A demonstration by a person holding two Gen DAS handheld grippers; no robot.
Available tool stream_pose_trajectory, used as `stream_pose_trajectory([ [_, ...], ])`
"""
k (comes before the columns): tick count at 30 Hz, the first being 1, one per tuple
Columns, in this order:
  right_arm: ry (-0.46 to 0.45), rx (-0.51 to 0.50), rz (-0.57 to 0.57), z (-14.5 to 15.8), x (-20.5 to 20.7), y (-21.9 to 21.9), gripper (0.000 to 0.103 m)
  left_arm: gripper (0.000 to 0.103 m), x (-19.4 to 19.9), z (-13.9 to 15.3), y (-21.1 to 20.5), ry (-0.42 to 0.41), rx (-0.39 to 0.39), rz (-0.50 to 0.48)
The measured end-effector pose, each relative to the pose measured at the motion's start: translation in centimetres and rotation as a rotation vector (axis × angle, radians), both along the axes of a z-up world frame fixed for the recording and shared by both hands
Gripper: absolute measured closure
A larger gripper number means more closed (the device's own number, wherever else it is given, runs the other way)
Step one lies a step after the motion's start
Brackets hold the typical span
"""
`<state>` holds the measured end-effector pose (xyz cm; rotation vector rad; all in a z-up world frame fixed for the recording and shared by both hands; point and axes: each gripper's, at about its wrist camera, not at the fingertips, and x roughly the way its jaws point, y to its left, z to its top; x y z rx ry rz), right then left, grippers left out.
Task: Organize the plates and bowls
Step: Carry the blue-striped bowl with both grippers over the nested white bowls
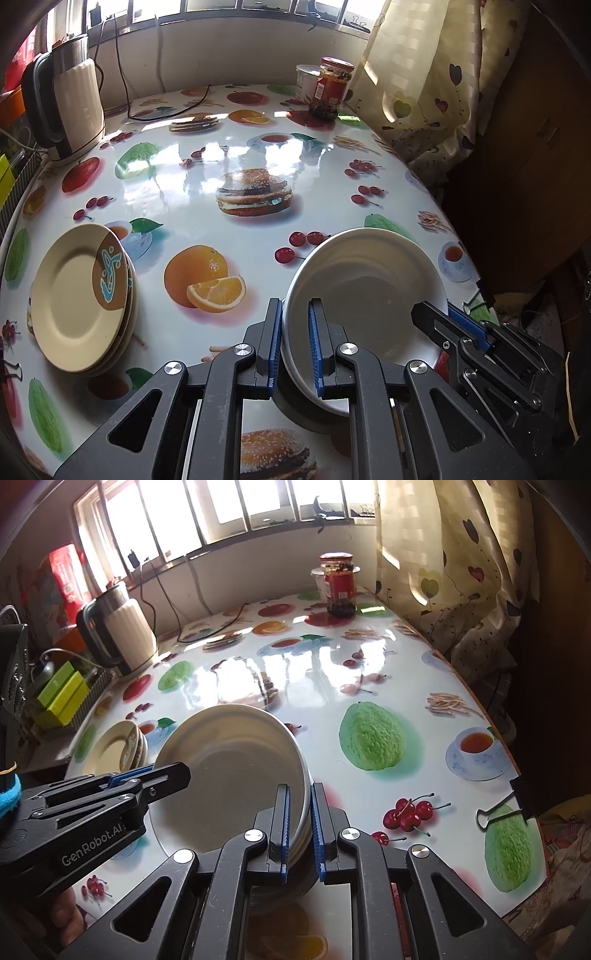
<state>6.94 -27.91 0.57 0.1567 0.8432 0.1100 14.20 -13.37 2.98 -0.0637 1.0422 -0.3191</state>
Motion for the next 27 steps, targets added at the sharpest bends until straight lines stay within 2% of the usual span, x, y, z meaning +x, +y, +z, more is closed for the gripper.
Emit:
stream_pose_trajectory([
  [27,0.008,0.014,-0.01,-0.05,0.77,-0.11,0.09,0.09,-0.13,0.18,-0.07,0.019,-0.02,0.006],
])
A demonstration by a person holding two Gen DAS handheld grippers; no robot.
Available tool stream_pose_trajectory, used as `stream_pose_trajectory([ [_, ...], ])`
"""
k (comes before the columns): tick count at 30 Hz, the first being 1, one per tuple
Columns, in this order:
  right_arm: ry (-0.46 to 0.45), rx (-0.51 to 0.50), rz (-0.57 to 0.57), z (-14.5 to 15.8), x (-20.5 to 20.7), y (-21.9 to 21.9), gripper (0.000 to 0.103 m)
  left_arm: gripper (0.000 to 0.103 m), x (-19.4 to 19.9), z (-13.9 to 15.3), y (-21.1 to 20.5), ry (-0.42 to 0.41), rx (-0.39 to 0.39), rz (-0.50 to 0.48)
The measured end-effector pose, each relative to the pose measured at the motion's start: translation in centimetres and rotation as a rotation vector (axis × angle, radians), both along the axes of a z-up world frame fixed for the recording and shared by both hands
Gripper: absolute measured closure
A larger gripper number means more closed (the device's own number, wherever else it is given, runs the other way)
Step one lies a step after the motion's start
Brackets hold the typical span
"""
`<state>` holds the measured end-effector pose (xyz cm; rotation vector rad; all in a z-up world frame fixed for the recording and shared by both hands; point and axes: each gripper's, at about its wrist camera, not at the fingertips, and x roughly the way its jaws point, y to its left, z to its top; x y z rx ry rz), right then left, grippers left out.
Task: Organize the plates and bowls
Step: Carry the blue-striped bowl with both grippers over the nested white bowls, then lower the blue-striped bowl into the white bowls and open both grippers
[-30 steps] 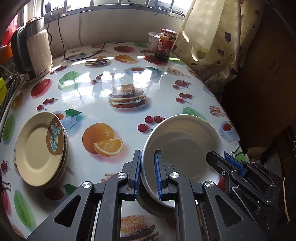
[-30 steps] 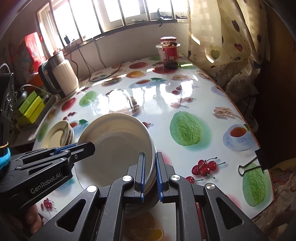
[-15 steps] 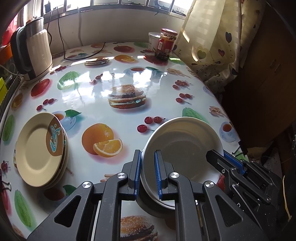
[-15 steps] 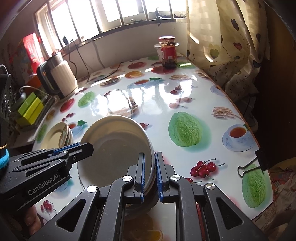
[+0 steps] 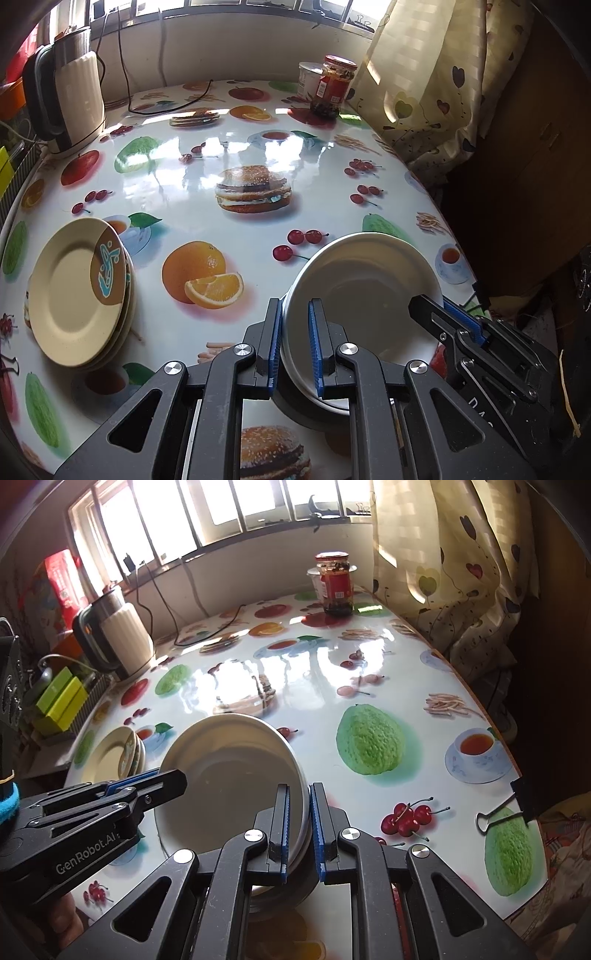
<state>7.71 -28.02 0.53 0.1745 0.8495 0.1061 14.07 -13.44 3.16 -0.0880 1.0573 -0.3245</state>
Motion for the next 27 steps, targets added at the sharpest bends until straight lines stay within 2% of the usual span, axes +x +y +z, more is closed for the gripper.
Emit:
stream_pose_trajectory([
  [15,0.026,0.013,0.0,0.0,0.7,-0.3,0.089,0.089,-0.1,0.3,0.6,0.026,-0.019,0.005],
  [22,0.037,0.02,0.025,0.0,1.3,-0.1,0.083,0.089,-0.2,0.3,0.8,0.027,-0.035,-0.001],
  [24,0.023,0.026,0.035,0.2,1.2,-0.2,0.081,0.089,0.1,0.2,1.2,0.034,-0.052,0.012],
  [27,-0.05,0.031,0.045,1.3,0.9,-0.3,0.076,0.089,0.1,0.6,1.5,0.013,-0.07,0.018],
])
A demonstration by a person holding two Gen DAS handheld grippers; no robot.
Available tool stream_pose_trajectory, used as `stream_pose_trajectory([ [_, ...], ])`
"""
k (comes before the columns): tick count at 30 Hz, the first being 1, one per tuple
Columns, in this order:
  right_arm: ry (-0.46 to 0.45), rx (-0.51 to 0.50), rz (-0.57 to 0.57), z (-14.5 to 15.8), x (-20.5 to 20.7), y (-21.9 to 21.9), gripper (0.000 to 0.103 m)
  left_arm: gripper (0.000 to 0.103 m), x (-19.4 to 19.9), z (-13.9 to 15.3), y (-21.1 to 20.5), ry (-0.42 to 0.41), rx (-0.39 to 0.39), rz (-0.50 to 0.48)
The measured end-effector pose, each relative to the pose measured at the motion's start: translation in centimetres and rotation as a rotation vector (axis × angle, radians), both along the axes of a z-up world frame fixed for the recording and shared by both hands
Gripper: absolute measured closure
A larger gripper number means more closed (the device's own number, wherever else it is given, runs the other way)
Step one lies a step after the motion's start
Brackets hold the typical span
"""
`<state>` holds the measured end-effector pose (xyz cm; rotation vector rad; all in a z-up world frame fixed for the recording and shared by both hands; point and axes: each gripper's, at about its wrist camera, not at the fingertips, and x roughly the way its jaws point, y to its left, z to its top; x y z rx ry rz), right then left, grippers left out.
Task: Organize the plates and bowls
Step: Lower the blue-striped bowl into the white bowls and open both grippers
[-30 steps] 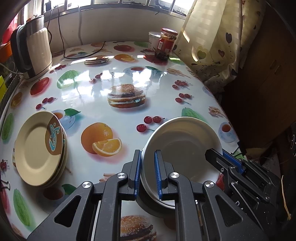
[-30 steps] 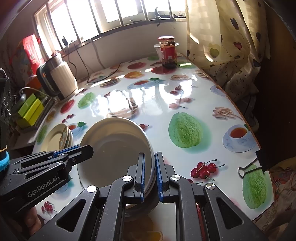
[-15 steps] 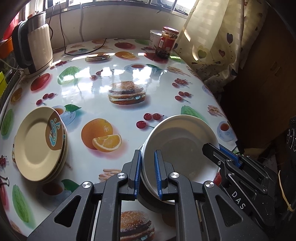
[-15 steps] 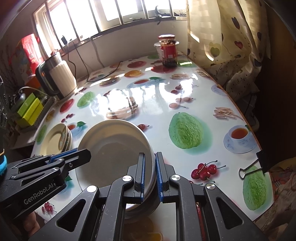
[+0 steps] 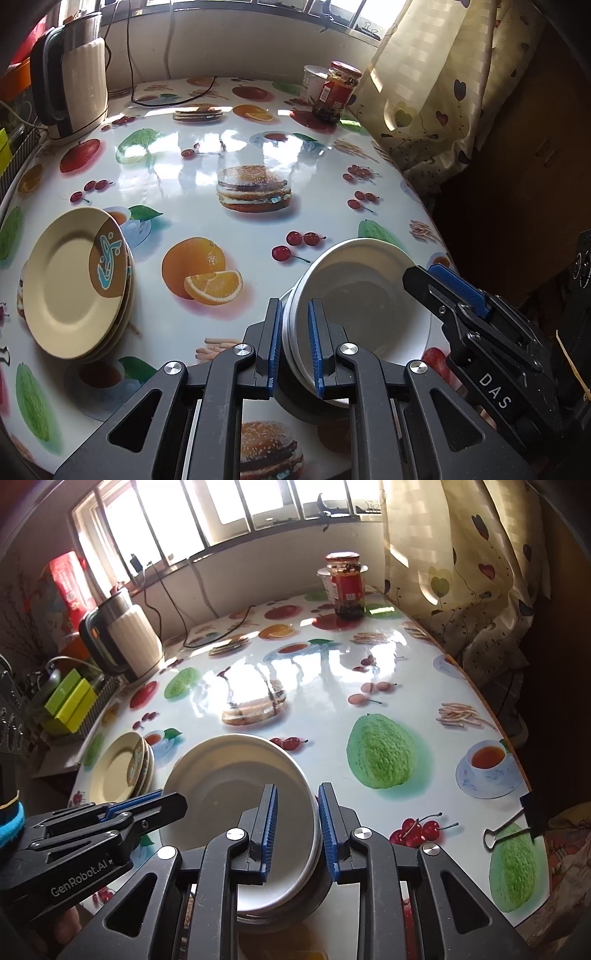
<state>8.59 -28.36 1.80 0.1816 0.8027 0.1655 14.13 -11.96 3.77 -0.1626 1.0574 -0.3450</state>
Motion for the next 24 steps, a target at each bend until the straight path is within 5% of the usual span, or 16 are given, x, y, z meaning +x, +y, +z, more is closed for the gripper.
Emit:
stream_pose_trajectory([
  [8,-0.16,-0.073,0.036,1.6,1.0,1.8,0.071,0.089,0.3,0.1,0.6,-0.015,-0.013,0.02],
  [24,-0.122,-0.067,0.049,0.1,2.7,2.7,0.075,0.089,0.7,-0.3,0.8,-0.007,-0.029,0.015],
])
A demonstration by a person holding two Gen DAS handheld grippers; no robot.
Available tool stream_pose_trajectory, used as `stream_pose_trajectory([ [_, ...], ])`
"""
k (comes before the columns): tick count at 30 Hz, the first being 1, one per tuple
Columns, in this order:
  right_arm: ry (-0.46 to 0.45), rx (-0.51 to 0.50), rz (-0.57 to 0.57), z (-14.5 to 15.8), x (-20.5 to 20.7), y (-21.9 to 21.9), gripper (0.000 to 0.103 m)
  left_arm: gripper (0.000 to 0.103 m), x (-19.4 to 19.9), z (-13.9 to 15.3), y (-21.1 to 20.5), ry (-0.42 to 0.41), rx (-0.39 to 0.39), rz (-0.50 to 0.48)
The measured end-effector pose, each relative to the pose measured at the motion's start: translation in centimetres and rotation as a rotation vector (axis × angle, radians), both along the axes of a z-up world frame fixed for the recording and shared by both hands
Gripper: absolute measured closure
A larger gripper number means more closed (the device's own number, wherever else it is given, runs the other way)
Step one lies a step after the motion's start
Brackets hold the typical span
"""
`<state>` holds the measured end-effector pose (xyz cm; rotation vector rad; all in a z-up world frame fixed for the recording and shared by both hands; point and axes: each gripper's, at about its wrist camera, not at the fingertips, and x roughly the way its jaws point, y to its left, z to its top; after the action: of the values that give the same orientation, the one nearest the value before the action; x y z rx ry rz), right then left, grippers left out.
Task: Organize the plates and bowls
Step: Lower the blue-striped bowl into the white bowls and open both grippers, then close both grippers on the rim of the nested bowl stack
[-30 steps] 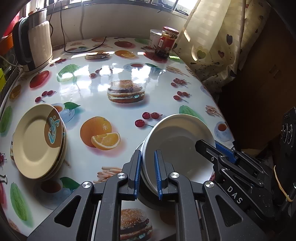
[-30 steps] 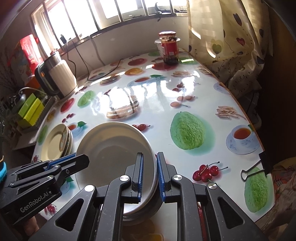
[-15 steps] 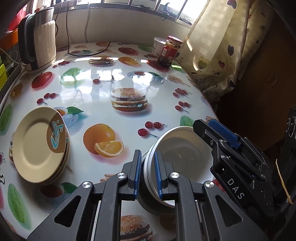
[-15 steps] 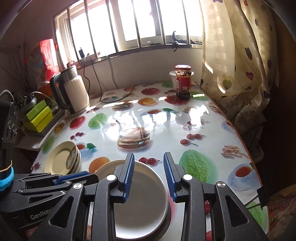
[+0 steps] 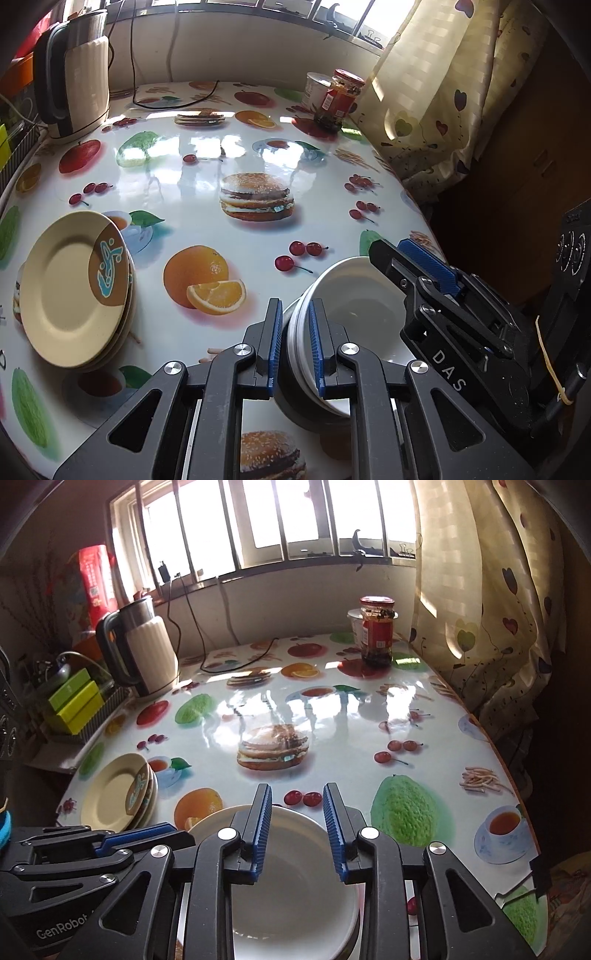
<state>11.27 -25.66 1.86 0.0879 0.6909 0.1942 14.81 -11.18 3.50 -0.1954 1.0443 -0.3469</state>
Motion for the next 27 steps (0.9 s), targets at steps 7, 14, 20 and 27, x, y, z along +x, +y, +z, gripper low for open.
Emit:
stream_pose_trajectory([
  [7,0.013,0.006,0.0,-0.4,0.1,-0.2,0.075,0.088,-0.1,0.2,0.1,-0.007,0.006,0.004],
  [14,-0.011,0.038,-0.015,0.3,-0.9,-0.7,0.075,0.087,-0.7,0.8,0.3,-0.045,0.01,0.007],
  [20,-0.051,0.049,-0.046,1.4,-3.1,-1.6,0.075,0.087,-1.8,1.6,0.7,-0.105,0.036,0.01],
  [27,-0.073,0.063,-0.095,1.5,-5.5,-3.0,0.075,0.087,-3.0,1.2,1.3,-0.129,0.057,0.019],
])
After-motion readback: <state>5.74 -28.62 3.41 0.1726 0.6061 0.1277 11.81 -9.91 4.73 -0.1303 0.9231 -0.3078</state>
